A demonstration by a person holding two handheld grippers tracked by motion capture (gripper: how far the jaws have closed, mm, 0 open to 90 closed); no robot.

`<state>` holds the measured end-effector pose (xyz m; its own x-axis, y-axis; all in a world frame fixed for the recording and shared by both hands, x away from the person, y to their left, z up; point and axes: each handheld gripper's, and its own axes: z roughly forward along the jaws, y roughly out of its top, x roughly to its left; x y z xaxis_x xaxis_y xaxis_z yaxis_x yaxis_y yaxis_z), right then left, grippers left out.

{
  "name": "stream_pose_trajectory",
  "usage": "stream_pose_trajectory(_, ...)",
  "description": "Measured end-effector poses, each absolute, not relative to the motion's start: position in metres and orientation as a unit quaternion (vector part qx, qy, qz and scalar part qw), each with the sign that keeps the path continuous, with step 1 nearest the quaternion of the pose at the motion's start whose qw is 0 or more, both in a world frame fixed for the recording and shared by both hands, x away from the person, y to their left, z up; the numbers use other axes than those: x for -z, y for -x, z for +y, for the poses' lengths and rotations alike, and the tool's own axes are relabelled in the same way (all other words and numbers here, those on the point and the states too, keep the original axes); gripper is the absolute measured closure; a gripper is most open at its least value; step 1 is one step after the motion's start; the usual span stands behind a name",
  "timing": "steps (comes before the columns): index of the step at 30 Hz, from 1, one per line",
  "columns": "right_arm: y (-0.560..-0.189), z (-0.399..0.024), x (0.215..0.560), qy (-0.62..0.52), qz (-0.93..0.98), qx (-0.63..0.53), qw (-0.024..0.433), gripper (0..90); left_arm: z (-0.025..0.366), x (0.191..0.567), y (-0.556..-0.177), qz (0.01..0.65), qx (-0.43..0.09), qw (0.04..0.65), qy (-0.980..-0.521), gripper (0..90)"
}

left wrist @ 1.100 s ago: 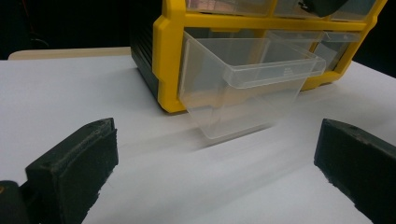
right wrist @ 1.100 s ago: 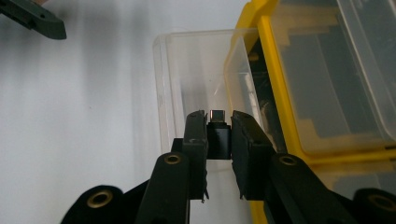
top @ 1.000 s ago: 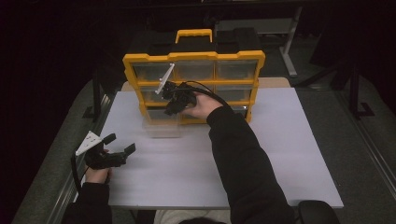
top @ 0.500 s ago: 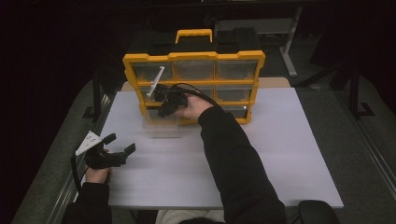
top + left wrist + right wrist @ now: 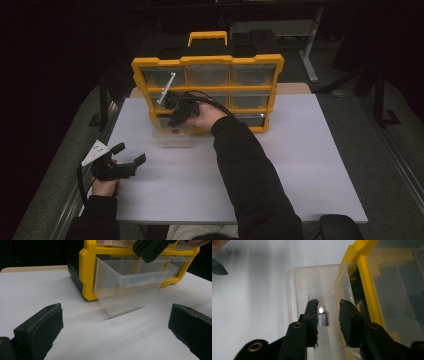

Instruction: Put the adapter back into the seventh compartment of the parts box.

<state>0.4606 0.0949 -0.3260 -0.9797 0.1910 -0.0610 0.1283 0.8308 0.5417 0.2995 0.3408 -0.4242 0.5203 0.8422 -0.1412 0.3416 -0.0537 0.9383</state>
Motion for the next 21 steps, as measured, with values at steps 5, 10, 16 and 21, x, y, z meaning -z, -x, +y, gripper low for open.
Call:
stream_pose_trajectory(5,-0.460,0.089,0.322,-0.095,0.953,-0.283,0.057,57.6,0.340,0.424,-0.299,0.430,-0.233,0.537,-0.687,0.0)
stream_pose_trajectory(10,-0.457,0.082,0.319,-0.093,0.949,-0.295,0.056,40.9,0.340,0.424,-0.299,0.429,-0.234,0.536,-0.689,0.0)
stream_pose_trajectory(16,-0.447,0.081,0.321,-0.098,0.951,-0.284,0.070,16.7,0.339,0.424,-0.299,0.428,-0.234,0.534,-0.690,0.0)
stream_pose_trajectory(21,-0.442,0.073,0.318,-0.097,0.949,-0.291,0.066,10.5,0.339,0.424,-0.300,0.428,-0.234,0.534,-0.690,0.0)
